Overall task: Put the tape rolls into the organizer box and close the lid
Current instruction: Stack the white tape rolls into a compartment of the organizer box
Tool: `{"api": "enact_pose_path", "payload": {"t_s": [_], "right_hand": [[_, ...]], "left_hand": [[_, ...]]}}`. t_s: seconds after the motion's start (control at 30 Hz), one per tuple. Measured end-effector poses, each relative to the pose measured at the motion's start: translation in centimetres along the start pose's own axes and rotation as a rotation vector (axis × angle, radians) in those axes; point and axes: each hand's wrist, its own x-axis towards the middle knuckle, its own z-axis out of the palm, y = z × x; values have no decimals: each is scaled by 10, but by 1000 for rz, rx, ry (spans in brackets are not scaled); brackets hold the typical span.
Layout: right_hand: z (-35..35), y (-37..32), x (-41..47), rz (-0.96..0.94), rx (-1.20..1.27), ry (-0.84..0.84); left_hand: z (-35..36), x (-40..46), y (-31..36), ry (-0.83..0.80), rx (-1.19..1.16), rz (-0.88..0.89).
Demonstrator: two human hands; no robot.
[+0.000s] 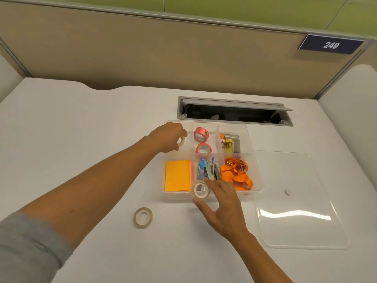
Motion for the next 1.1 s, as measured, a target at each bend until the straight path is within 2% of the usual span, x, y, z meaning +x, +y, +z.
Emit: {"api": "enact_pose_path", "payload": {"t_s": [0.17, 0.37, 0.47, 0.6, 0.67, 0.73, 0.83, 0.93, 1.1], "right_hand": [[3, -1, 8, -18, 24, 25], [1, -4, 25, -5, 62, -13], [-1, -6, 40, 29, 83, -18], [-5, -18, 74, 56, 132, -29], [-5, -27, 98, 75, 132, -48], [-2, -34, 123, 88, 125, -83], [12, -38, 158, 78, 48, -193], [28, -40, 185, 36, -73, -317], [46, -40, 210, -67, -317, -535]], "left_hand": [[13, 23, -6, -192, 39, 36], [10, 35, -14, -303, 45, 59], [-4, 31, -14, -181, -89, 48], [-12, 13, -20, 263, -322, -151], [-4, 1, -29, 382, -423, -268], [5, -9, -35, 400, -511, -366], [20, -21, -38, 315, -650, -449], [29, -29, -38, 236, -762, -467], [33, -33, -38, 263, -887, -500]]}}
